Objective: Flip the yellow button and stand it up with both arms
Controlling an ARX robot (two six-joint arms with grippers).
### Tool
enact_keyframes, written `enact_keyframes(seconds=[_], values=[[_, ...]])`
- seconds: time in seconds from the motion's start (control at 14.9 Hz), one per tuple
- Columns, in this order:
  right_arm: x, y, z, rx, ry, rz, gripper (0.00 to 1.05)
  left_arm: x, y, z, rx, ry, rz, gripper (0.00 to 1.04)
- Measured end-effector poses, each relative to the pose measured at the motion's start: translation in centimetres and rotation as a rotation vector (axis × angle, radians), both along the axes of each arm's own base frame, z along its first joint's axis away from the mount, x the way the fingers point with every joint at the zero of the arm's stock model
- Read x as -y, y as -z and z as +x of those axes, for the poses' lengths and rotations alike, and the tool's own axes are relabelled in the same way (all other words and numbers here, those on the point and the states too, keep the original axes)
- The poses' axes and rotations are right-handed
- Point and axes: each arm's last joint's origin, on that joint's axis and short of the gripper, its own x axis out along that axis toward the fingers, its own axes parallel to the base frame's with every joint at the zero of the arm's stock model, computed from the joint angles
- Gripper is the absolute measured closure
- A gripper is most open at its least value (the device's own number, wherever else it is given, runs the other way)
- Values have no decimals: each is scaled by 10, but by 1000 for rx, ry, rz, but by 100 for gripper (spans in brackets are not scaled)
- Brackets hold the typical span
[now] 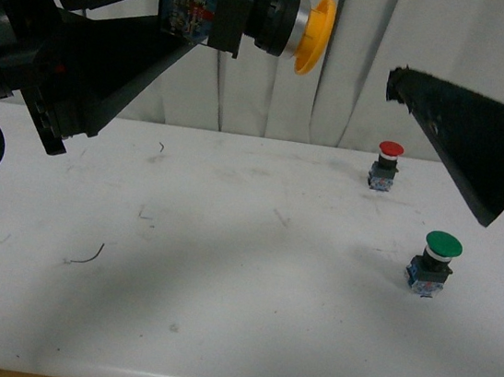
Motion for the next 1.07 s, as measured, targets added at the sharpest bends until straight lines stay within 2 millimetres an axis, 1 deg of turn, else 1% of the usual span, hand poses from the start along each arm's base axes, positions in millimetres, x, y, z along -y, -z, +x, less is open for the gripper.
enact_keyframes(seconds=[0.13, 0.2, 0.34, 0.54, 0.67, 0.81, 0.87, 1.07], values=[[0, 13, 8, -103, 15, 17, 6, 0, 0, 0, 0, 0, 0, 69], [-1, 13, 10, -107, 22, 29, 6, 0, 0, 0, 0, 0, 0, 69], [-4, 5, 21, -92, 33, 63, 6, 0, 0, 0, 0, 0, 0, 69], [-9, 17, 35, -181, 47, 92, 6, 0, 2, 1, -7, 1, 2, 69], [-12, 16, 44, -192, 47, 113, 6, 1, 2, 0, -7, 3, 2, 69], [-23, 12, 48, -186, 21, 130, 6, 1, 2, 0, -7, 3, 3, 69], [-34, 13, 49, -195, -9, 131, 6, 1, 2, 0, -6, 4, 3, 69], [-50, 17, 48, -216, -55, 131, 6, 2, 2, 0, -8, 6, 3, 69]])
